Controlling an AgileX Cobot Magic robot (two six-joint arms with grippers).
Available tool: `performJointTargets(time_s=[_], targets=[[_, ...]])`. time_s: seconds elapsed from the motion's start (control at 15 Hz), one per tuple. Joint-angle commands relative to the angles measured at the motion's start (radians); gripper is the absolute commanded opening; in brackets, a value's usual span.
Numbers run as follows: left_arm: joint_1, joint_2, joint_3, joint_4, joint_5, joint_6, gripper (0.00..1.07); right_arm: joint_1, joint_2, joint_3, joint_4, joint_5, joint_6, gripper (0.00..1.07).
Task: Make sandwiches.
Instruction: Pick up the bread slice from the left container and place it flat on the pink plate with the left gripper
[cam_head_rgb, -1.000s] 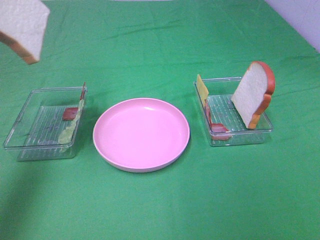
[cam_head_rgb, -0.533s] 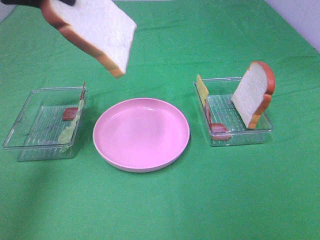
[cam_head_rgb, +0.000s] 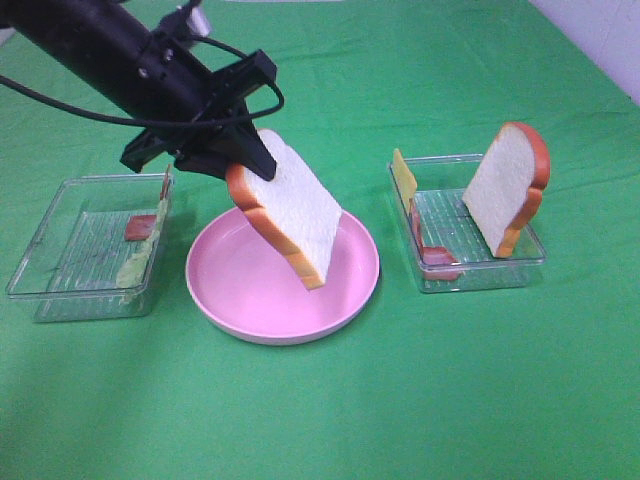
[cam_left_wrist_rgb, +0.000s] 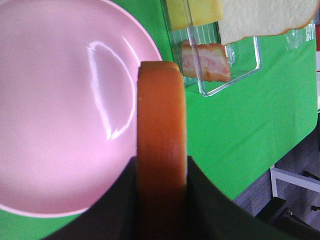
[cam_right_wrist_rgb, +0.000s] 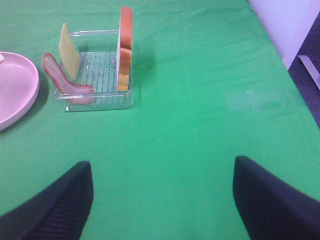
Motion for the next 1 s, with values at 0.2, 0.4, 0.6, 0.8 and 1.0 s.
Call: performJointTargets(time_s=[0.2,0.4,0.6,0.8,1.0], targets=[[-0.028,0.075,-0.004,-0.020,-0.074,-0.020,0.00,-0.006,-0.015,0.002,-0.003,-0.002,-0.008,0.74],[-0.028,0.113,-0.004,-0.023,-0.085,-0.024,0.00,-0.006,-0.015,0.002,0.003,-0.002,-0.008,0.74],[-0.033,0.146,-0.004,-0.021,-0.101,-0.022,0.00,-0.006,-0.015,0.002,0.004,-0.002,-0.008,0.74],[-0.033,0.147,-0.004,-0.021,-0.131,-0.005,0.09,-0.006,-0.015,0.002,0.004,-0.002,-0.008,0.74],[-0.033,0.147,-0.004,-0.018,-0.122,0.009,0.25,-0.006,-0.015,0.002,0.004,-0.002,-0.008,0.74]])
